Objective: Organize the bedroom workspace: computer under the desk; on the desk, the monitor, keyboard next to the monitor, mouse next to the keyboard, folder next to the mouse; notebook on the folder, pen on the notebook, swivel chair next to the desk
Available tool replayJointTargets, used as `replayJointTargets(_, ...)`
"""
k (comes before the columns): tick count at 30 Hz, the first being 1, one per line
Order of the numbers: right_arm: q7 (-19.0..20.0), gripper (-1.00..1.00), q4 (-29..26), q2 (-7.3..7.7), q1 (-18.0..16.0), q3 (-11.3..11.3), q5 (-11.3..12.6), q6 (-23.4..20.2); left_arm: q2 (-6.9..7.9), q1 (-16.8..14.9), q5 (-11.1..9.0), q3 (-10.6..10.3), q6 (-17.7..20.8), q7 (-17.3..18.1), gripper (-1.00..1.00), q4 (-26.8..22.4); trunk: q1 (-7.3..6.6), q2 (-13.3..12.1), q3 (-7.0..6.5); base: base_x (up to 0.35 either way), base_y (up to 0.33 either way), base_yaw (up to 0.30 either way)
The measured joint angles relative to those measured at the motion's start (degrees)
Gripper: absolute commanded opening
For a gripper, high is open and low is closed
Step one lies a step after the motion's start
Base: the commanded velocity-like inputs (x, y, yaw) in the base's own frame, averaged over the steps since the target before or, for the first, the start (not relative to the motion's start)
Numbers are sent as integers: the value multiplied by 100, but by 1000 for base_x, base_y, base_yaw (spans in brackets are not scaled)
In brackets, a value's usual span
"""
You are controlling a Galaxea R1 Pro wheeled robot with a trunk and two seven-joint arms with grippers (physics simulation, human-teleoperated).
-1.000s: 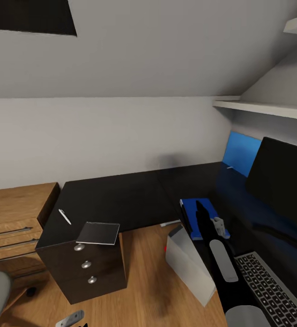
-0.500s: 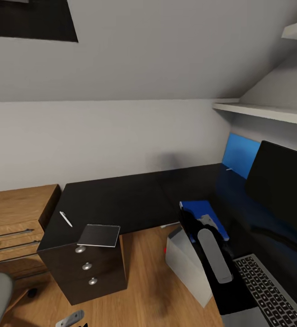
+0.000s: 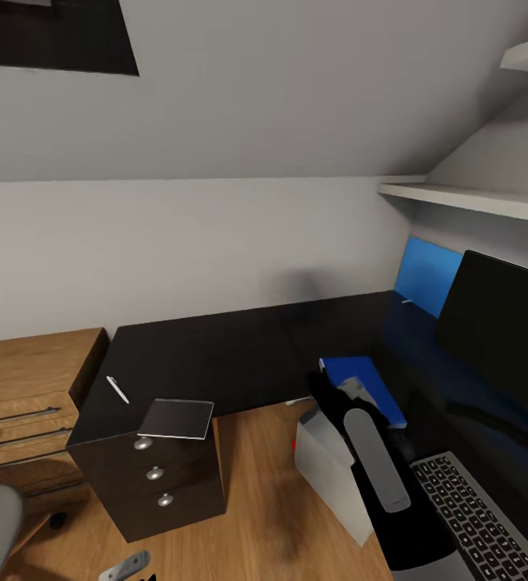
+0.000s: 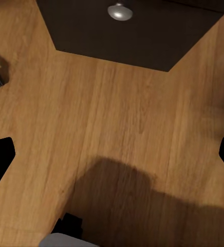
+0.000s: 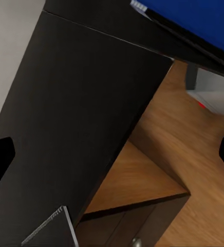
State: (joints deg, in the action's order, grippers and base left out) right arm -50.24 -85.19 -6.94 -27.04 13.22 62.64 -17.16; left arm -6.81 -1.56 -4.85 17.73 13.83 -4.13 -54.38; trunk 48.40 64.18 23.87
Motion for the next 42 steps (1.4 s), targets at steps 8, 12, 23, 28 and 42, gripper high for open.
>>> replayJointTargets(8, 35, 100, 25, 0, 34, 58, -11, -3, 3, 1, 0, 4, 0, -19, 100, -5, 0, 0, 0, 0, 0, 222)
replayJointTargets(12, 42, 100, 87, 0, 36, 252, -30, 6, 25, 1, 0, 10, 0, -26, 100, -4, 0, 0, 0, 0, 0, 273)
replayJointTargets(23, 53, 100, 135, 8, 37, 1006, -236, 27, 35, 0, 0, 13, 0, -43, 100, -2, 0, 0, 27, 0, 0, 247)
replayJointTargets(28, 50, 100, 107, 63, 37, 1144, -294, 2, 32, 0, 0, 13, -3, -48, 100, -1, 0, 0, 35, 0, 0, 64)
replayJointTargets(42, 735, 100, 101, 415, 37, 1700, -357, 27, 26, 0, 0, 13, -1, -52, 100, -1, 0, 0, 37, 0, 0, 6)
